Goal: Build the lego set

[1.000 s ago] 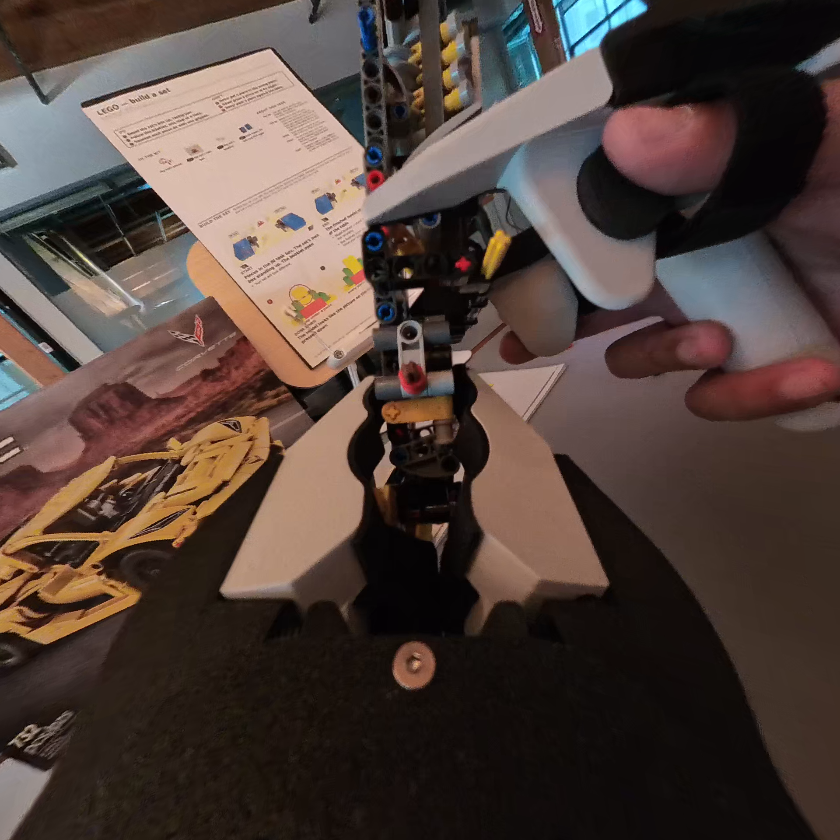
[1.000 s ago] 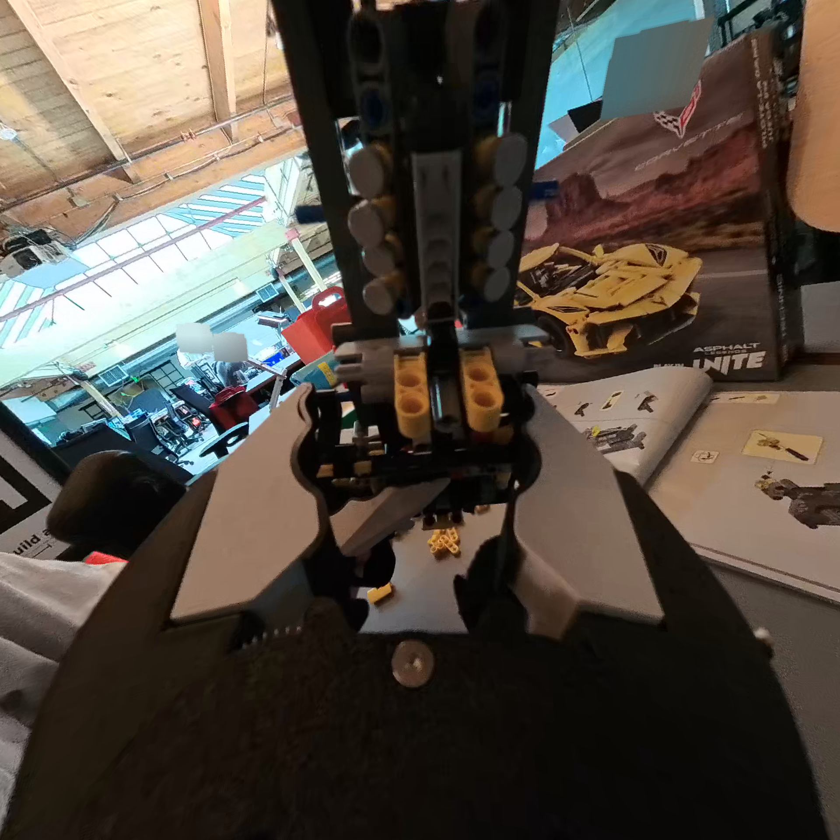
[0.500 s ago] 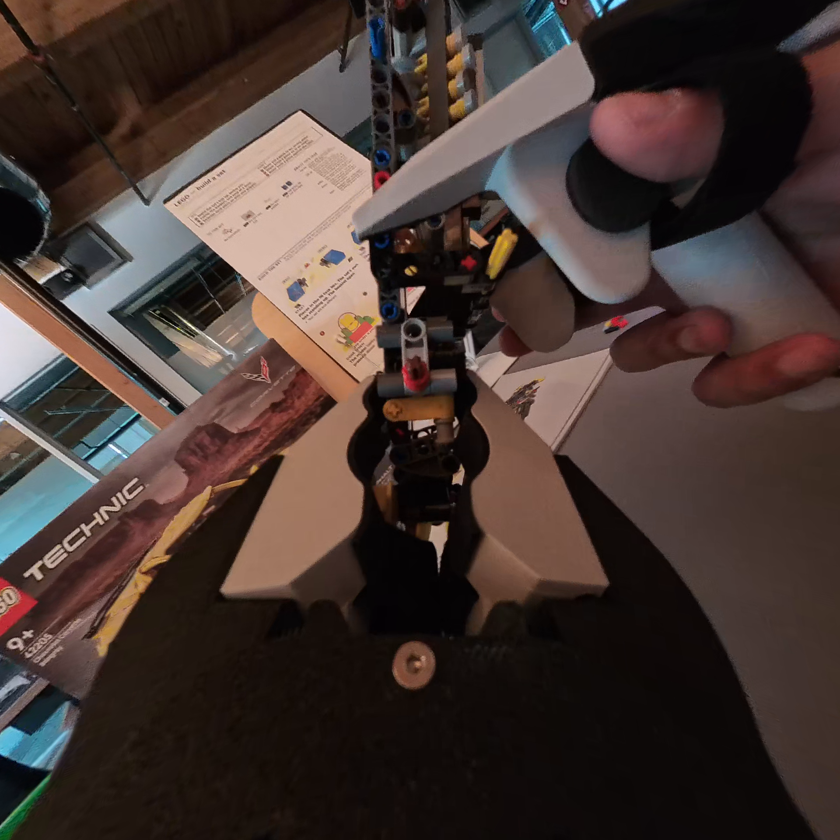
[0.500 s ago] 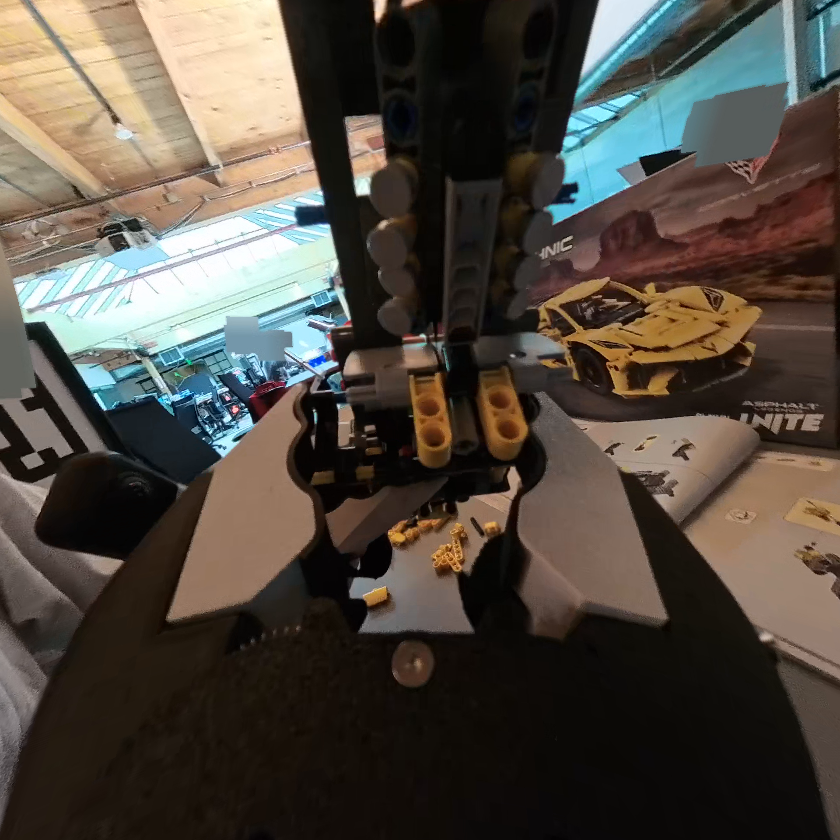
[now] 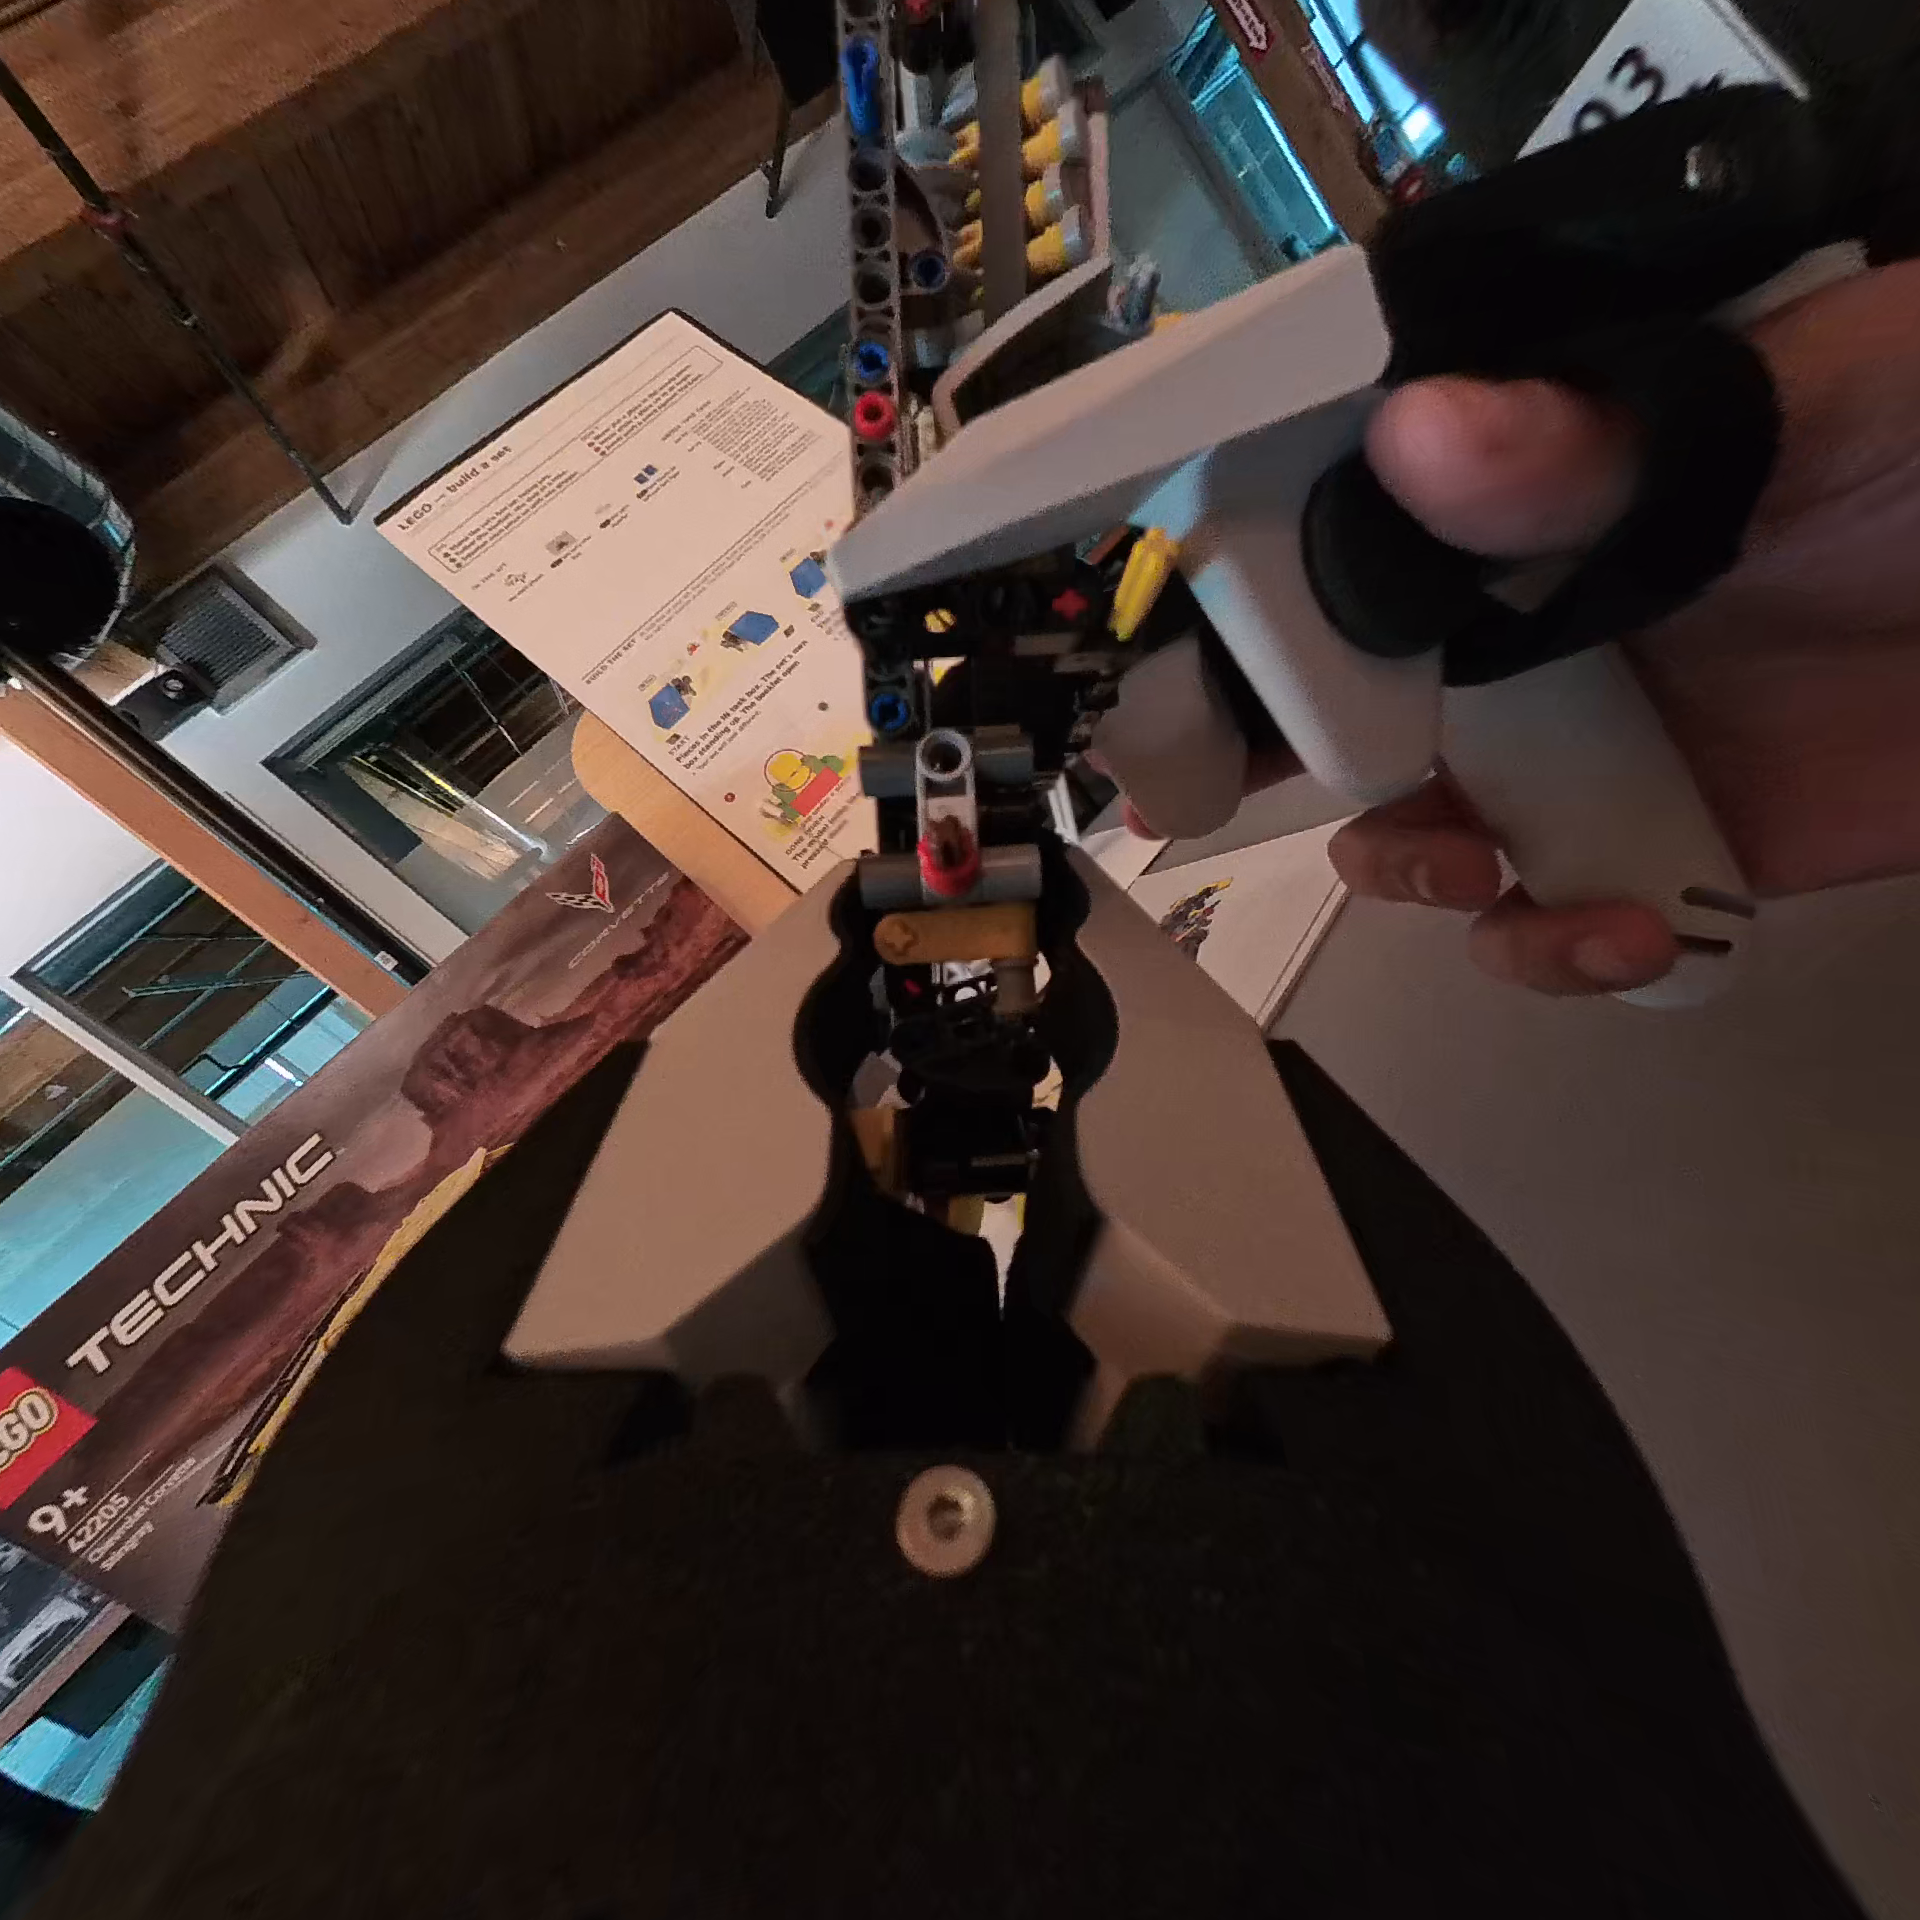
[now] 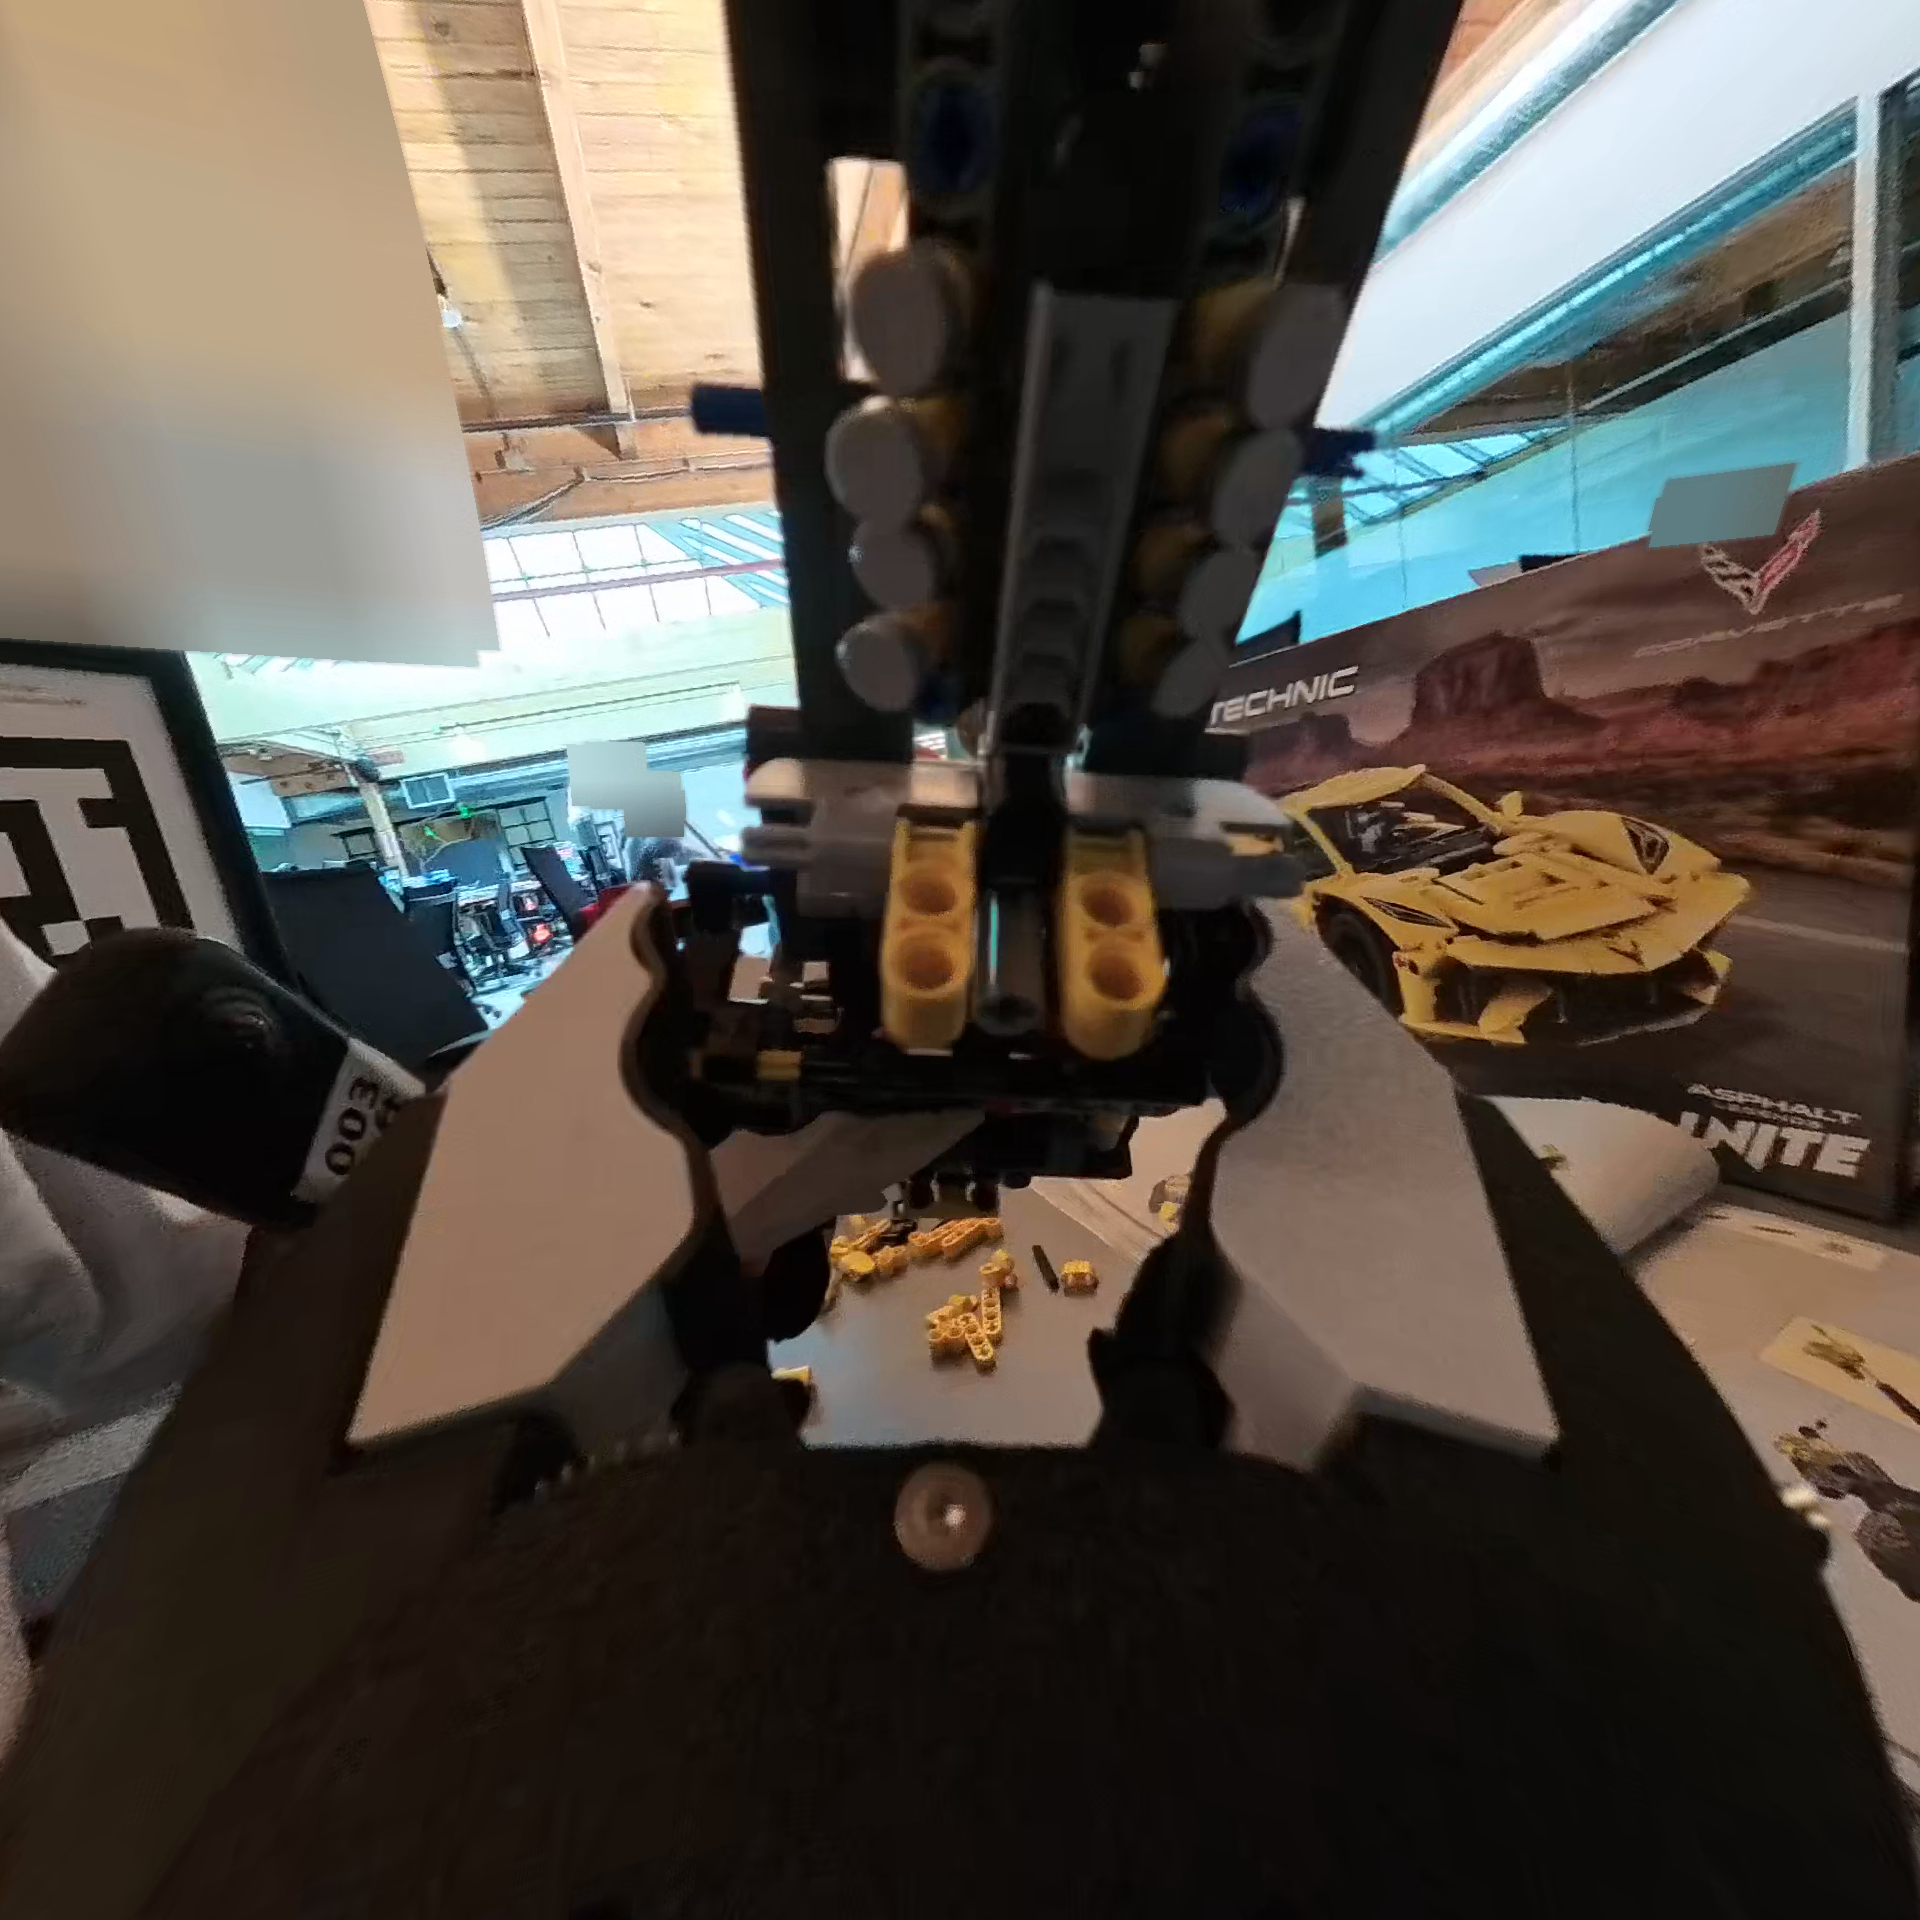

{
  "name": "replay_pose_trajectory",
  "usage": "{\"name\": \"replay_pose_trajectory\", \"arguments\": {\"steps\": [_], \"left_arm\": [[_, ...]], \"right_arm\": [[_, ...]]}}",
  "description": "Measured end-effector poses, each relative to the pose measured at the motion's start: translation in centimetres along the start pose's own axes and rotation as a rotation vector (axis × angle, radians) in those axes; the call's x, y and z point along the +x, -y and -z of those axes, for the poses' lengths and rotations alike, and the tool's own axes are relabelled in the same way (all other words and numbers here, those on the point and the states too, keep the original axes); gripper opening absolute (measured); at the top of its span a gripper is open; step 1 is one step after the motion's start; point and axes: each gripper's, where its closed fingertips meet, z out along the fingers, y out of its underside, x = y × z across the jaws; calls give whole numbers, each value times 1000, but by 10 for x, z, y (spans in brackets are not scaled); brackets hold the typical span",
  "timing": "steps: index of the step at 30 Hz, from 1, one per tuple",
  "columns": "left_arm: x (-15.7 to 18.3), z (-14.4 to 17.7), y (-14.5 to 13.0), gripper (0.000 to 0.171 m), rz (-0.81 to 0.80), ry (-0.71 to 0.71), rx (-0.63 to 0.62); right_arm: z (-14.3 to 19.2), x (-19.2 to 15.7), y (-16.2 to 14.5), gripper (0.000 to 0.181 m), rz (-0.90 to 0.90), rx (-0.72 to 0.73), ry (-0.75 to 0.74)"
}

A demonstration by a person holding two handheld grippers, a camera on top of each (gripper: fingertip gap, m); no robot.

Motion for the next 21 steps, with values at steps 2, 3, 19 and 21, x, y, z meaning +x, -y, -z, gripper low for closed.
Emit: {"name": "replay_pose_trajectory", "arguments": {"steps": [2, 3, 19, 21], "left_arm": [[2, 0, 0, 25, -1, -9, -2], [2, 0, 0, 25, -5, -12, -2], [5, 2, 1, 24, -68, 6, -19], [3, 3, 2, 25, -91, 19, -12]], "right_arm": [[-1, 1, -2, 108, -26, -15, 6], [-1, 1, -3, 106, -30, -14, 4], [1, 4, -5, 95, -109, -62, -10], [1, 3, -3, 94, -101, -51, -7]]}}
